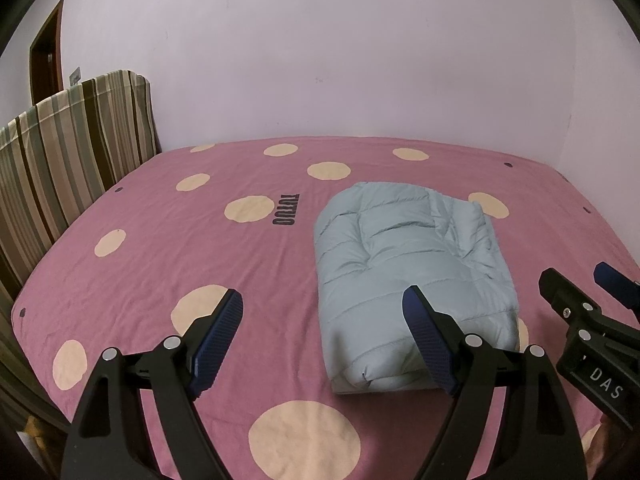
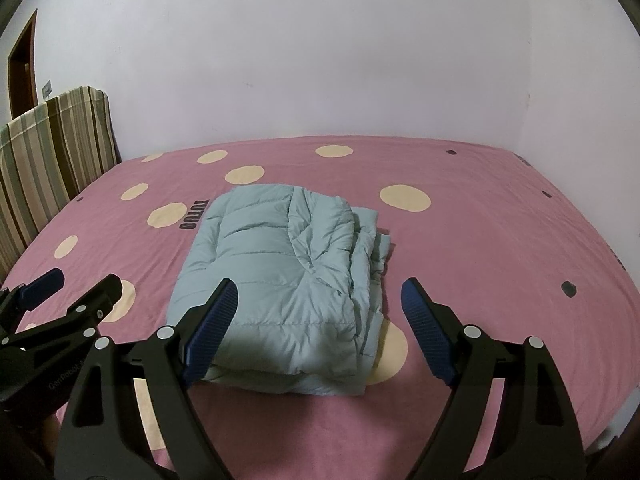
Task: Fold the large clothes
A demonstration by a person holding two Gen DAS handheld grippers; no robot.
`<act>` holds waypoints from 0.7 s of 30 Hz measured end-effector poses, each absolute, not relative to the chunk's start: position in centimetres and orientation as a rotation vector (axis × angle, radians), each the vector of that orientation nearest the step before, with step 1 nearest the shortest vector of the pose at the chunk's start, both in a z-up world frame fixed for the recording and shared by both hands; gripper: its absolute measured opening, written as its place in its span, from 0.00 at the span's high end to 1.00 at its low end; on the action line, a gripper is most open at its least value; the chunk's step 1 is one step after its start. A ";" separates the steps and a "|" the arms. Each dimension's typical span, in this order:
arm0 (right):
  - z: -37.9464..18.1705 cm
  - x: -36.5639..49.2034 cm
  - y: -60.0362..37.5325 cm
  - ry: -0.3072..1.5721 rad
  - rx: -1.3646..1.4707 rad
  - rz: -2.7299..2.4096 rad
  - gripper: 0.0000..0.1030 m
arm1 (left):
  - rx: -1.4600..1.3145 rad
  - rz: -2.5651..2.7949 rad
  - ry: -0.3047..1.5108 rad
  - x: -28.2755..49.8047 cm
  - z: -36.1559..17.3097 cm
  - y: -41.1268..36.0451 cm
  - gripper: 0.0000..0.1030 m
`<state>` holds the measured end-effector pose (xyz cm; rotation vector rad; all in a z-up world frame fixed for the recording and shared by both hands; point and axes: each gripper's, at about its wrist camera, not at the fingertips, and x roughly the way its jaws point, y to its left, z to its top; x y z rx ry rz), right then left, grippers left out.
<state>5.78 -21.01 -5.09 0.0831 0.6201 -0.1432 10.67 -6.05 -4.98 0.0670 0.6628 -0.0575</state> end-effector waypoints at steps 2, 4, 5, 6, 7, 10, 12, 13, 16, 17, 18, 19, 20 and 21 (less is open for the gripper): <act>-5.1 5.8 -21.0 0.620 0.085 -0.144 0.19 | 0.066 -0.058 0.662 10.7 -5.0 -6.0 0.21; -5.1 5.7 -20.9 0.620 0.085 -0.145 0.19 | 0.066 -0.057 0.663 10.7 -5.0 -6.1 0.21; -5.0 5.8 -20.9 0.621 0.084 -0.144 0.19 | 0.066 -0.057 0.664 10.6 -5.0 -6.1 0.21; -5.0 5.7 -20.9 0.620 0.084 -0.144 0.19 | 0.066 -0.057 0.664 10.6 -5.0 -6.1 0.21; -5.0 5.8 -20.9 0.620 0.084 -0.144 0.19 | 0.066 -0.058 0.662 10.6 -5.0 -6.0 0.21; -5.0 5.8 -20.9 0.620 0.083 -0.145 0.19 | 0.066 -0.058 0.662 10.6 -5.0 -6.0 0.21; -5.0 5.7 -20.8 0.621 0.084 -0.144 0.19 | 0.066 -0.057 0.661 10.6 -5.0 -6.1 0.21; -5.0 5.7 -20.8 0.621 0.084 -0.144 0.19 | 0.067 -0.057 0.662 10.6 -5.0 -6.1 0.21; -5.0 5.7 -20.8 0.620 0.084 -0.145 0.19 | 0.065 -0.057 0.663 10.6 -5.0 -6.1 0.21; -5.0 5.7 -20.8 0.620 0.084 -0.144 0.19 | 0.065 -0.057 0.662 10.6 -5.0 -6.1 0.21; -5.1 5.7 -20.7 0.620 0.084 -0.145 0.19 | 0.065 -0.057 0.662 10.6 -5.0 -6.0 0.21; -5.1 5.7 -20.7 0.619 0.084 -0.146 0.19 | 0.066 -0.057 0.662 10.5 -5.0 -6.1 0.21; -5.1 5.7 -20.7 0.619 0.084 -0.146 0.19 | 0.066 -0.057 0.661 10.5 -5.0 -6.1 0.21; -5.1 5.7 -20.7 0.619 0.084 -0.146 0.19 | 0.066 -0.057 0.661 10.5 -5.0 -6.1 0.21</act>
